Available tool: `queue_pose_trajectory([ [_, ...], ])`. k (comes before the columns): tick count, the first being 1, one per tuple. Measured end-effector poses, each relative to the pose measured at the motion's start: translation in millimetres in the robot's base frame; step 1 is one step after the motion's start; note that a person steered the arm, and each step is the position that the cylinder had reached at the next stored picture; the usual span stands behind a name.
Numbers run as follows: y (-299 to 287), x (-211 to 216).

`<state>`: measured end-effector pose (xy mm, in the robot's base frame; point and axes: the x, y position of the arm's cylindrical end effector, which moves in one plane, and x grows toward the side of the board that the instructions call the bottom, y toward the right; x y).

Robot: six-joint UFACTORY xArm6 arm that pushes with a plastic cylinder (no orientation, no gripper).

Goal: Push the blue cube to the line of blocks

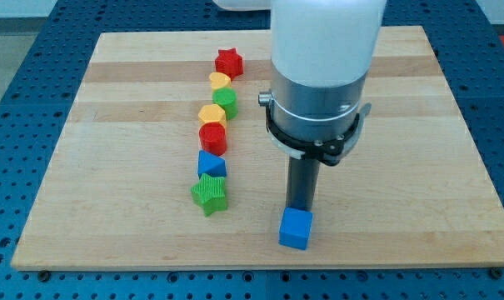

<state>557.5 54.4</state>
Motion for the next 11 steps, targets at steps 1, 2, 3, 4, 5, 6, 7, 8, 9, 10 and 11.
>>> queue_pose_trajectory([
  [1, 82.0, -2.8],
  [2, 94.0, 31.3],
  [3, 46.9, 29.4],
  [4, 9.9, 21.8],
  [5, 10.3, 38.7],
  [6, -6.7, 50.6],
  [7, -21.6, 50.6],
  [8, 5.5, 42.0],
  [9, 5.4, 33.8],
  [10, -5.0, 31.5],
  [11, -38.7, 31.6],
])
